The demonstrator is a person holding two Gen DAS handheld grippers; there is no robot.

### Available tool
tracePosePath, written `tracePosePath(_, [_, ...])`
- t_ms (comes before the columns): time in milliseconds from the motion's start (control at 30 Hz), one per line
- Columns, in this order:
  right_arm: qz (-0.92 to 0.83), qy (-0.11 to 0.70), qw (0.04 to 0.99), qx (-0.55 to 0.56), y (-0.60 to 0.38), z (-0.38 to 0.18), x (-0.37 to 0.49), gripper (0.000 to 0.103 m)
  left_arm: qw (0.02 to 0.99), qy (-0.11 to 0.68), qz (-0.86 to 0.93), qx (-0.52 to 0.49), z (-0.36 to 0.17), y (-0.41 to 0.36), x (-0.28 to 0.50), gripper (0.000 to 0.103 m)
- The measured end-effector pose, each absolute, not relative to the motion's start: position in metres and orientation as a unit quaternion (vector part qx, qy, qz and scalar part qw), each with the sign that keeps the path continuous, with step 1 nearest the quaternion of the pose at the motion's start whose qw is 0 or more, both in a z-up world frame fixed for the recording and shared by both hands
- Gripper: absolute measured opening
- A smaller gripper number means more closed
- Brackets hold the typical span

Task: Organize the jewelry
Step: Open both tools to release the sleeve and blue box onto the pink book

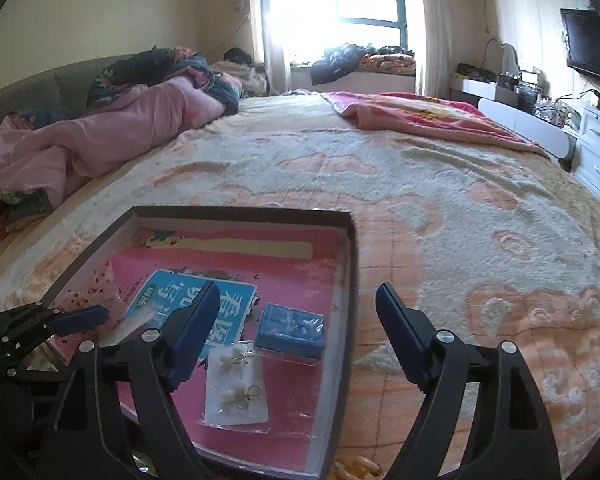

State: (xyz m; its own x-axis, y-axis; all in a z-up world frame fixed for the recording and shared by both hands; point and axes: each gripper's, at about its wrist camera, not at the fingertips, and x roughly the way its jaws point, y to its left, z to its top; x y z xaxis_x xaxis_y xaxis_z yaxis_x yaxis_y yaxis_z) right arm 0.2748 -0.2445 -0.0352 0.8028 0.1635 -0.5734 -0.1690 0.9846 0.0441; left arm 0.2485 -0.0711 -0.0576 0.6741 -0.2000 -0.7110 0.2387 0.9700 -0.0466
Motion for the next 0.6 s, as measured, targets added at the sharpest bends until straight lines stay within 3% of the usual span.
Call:
tracePosePath(333, [0.060,0.277,0.959,0.009,-0.260,-0.020,0.255,0.092,0.925,0.359,-0.121,0.007,-0.038,-0.065,0.239,0.084])
tracePosePath(467, [0.054,0.269,0.962,0.013,-0.264,-0.014,0.245,0.094,0.932,0.342,-0.118,-0.003,-0.026,-0.060,0.233,0.091])
tracePosePath(600, [0.053,0.263,0.963,0.012,-0.266,-0.011,0.234,0.094,0.937,0.329,-0.120,-0.014,-0.017,-0.055,0.227,0.091])
